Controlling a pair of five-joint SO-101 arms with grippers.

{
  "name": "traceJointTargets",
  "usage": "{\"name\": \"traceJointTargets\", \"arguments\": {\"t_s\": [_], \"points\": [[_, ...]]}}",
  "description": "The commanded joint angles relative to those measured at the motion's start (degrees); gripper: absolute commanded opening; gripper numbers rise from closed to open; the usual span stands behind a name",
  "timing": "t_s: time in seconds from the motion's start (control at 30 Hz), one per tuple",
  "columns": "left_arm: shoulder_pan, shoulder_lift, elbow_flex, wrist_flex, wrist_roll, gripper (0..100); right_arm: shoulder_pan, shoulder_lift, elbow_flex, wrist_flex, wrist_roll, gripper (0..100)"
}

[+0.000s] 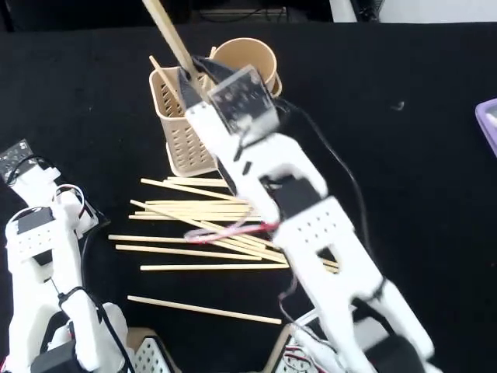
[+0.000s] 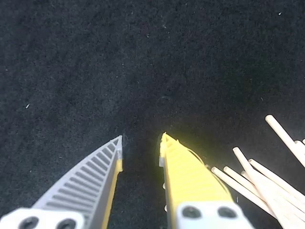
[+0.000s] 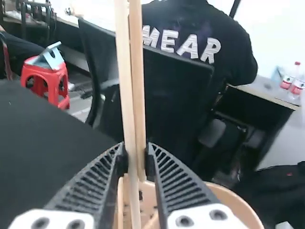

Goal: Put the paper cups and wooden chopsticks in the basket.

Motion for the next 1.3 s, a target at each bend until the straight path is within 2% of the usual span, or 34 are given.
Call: {"name": "traceJointTargets", "arguments": {"t_s": [0.0, 0.17, 0.33, 0.63, 0.77, 0.83, 1.13, 1.27], "points": [[-0.4, -1.85, -0.4, -0.44, 0.44, 13, -0.35, 9.01, -12.09, -1.76, -8.0, 1.1], [-0.4, -1.85, -0.4, -0.44, 0.44, 13, 0.44, 18.33, -16.4, -1.67, -14.77, 1.1], [-0.4, -1.85, -0.4, -0.44, 0.44, 13, 0.44, 23.16, -15.52, -1.41, -15.03, 1.1], [-0.4, -1.85, -0.4, -0.44, 0.35, 13, 0.44, 23.52, -10.59, -1.32, -14.68, 1.7], [-0.4, -1.85, -0.4, -0.44, 0.35, 13, 0.09, 23.43, -11.82, 1.49, -14.95, 12.3], [-0.4, -1.85, -0.4, -0.44, 0.35, 13, -0.7, 22.29, -12.88, 4.22, -14.95, 16.2], [-0.4, -1.85, -0.4, -0.44, 0.26, 13, -1.67, 11.12, -13.93, 11.6, -14.68, 12.2], [-0.4, -1.85, -0.4, -0.44, 0.26, 13, -1.67, 2.33, -14.2, 23.38, -14.42, 12.0]]}}
